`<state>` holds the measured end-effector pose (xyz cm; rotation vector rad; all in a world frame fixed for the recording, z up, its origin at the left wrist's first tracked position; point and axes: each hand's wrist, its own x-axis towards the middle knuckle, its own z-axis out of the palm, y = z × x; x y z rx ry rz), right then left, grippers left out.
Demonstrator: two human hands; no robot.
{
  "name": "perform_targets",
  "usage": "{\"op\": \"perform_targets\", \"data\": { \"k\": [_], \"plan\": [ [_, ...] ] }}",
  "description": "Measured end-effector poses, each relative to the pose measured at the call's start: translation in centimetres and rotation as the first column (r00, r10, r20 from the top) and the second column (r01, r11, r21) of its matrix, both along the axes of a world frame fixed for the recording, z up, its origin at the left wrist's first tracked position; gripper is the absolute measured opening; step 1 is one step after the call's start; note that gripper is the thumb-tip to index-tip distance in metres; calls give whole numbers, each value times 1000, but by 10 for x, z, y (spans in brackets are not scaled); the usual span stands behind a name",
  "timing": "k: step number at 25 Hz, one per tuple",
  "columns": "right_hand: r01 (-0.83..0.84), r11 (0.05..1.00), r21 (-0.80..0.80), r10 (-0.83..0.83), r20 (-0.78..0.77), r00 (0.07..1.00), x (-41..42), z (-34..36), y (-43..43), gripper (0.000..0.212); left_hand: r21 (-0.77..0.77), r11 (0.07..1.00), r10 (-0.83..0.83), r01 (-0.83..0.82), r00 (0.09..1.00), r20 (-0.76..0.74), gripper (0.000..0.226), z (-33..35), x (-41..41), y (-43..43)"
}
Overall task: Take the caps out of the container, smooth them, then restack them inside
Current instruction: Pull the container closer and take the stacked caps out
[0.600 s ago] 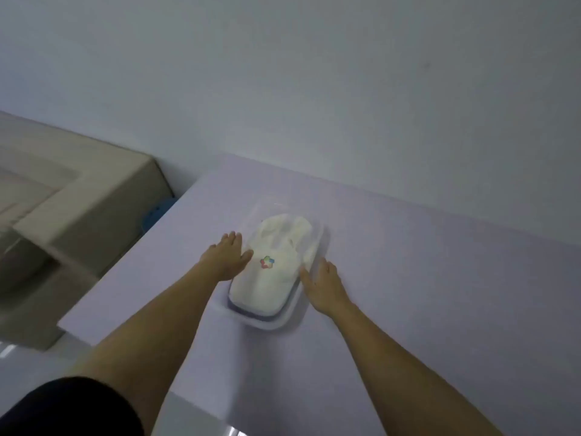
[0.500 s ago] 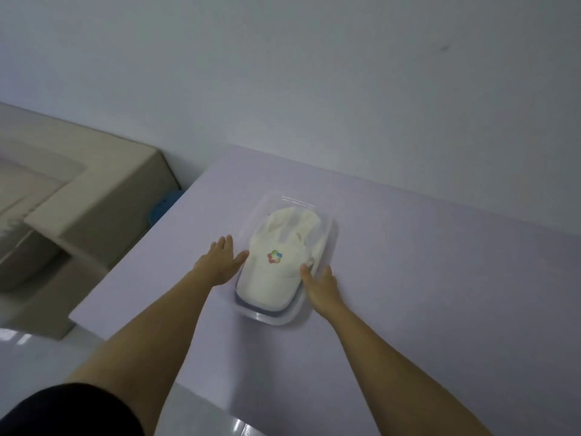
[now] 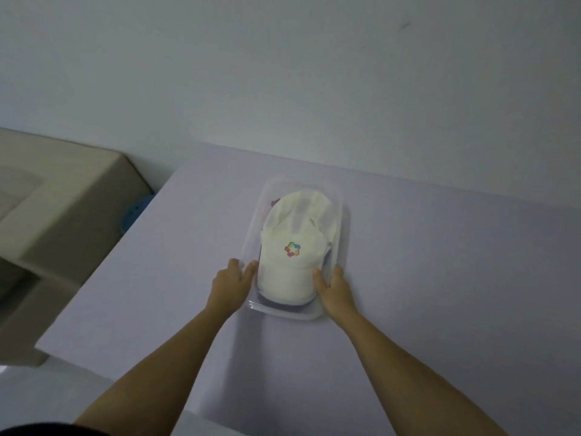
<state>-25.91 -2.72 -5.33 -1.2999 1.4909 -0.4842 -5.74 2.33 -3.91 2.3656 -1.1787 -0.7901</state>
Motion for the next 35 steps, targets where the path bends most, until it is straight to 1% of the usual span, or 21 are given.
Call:
{"op": "perform_targets", "data": {
  "k": [3, 7, 11, 14, 17, 18, 20, 21, 23, 29, 32, 35],
  "plan": [
    [75, 997, -28, -76, -42, 996, -59, 4, 2, 50, -69, 996, -63, 61, 998, -28, 51, 0, -59, -6],
    [143, 990, -12, -143, -71, 987, -122, 0, 22, 45, -80, 990, -120, 116, 992, -46, 48, -11, -117, 2],
    [166, 986, 20, -164, -98, 982, -150, -5, 39, 45, -59, 990, -129, 126, 990, -50, 50, -23, -143, 10],
    [157, 986, 51, -153, -72, 986, -158, -6, 42, 53, -70, 992, -114, 110, 991, -64, 51, -22, -152, 16],
    [204, 973, 103, -211, 62, 976, -154, -1, 42, 53, -78, 997, -8, 0, 995, -103, 57, -21, -153, 17],
    [240, 965, 101, -250, 94, 964, -151, 0, 44, 52, -59, 996, 52, -60, 989, -135, 58, -22, -152, 19],
    [312, 946, 89, -321, 117, 940, -145, -3, 46, 55, 15, 988, 152, -153, 963, -224, 51, -24, -152, 25],
    [338, 937, 89, -347, 115, 931, -142, -8, 47, 58, 60, 983, 185, -175, 947, -262, 47, -26, -153, 30],
    [360, 931, 53, -364, 92, 927, -139, -11, 48, 59, 82, 975, 220, -204, 925, -309, 45, -26, -153, 35],
    [348, 937, 27, -349, 34, 937, -136, -10, 44, 59, 128, 986, 139, -109, 956, -257, 55, -11, -145, 27],
    [349, 937, 22, -349, 42, 936, -136, -11, 45, 57, 131, 985, 140, -110, 958, -249, 51, -8, -147, 29],
    [364, 930, 48, -367, 86, 926, -137, -8, 44, 55, 110, 992, 75, -54, 977, -201, 47, -2, -145, 28]
  ]
}}
